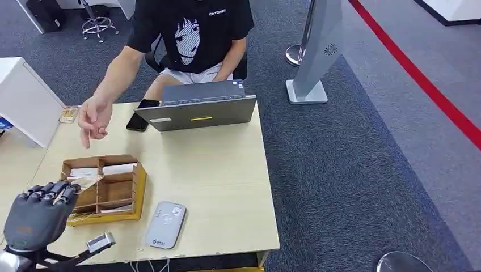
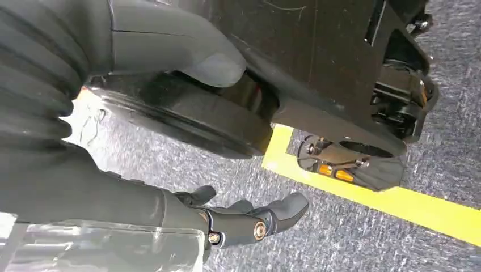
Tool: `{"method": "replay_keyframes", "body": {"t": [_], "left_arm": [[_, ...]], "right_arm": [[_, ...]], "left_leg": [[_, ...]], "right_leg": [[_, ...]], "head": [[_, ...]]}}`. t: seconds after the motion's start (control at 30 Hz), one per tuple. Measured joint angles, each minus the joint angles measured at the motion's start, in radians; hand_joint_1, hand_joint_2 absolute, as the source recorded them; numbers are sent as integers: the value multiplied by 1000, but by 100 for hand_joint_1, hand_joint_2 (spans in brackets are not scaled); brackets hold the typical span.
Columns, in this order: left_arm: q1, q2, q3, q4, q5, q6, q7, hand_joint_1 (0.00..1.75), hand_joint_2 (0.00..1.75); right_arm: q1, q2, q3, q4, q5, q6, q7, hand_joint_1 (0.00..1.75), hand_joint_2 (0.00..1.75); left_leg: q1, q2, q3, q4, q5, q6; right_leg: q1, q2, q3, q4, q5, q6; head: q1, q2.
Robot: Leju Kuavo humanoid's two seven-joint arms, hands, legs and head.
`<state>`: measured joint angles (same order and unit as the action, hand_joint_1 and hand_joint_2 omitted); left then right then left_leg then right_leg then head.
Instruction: Pass the card to the sensor for recognition and then transmit it.
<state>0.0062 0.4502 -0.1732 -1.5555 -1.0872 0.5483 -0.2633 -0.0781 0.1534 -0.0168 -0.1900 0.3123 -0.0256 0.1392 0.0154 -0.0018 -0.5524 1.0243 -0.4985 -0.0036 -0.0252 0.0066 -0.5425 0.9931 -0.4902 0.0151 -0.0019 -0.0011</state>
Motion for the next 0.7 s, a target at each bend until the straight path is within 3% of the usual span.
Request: {"method": "replay_keyframes", "body": {"t": [0.13, 0.23, 0.7], "left_arm": [[-185, 42, 17, 211, -16, -52, -7, 175, 175], [-259, 53, 18, 303, -8, -56, -9, 175, 175], [-306, 58, 18, 398, 3, -55, -12, 175, 175]], "right_arm": [[-3, 0, 2, 0, 22, 12, 0, 0, 175], [-3, 0, 2, 0, 25, 12, 0, 0, 175], [-3, 0, 2, 0, 26, 12, 0, 0, 175]], "left_leg": [[2, -1, -1, 0, 2, -2], [2, 0, -1, 0, 3, -2], [2, 0, -2, 0, 2, -2]], "right_leg": [[2, -1, -1, 1, 2, -3], [2, 0, -1, 1, 3, -4], [2, 1, -2, 1, 2, -4]], "head": [[0, 0], [0, 0], [0, 0]]}}
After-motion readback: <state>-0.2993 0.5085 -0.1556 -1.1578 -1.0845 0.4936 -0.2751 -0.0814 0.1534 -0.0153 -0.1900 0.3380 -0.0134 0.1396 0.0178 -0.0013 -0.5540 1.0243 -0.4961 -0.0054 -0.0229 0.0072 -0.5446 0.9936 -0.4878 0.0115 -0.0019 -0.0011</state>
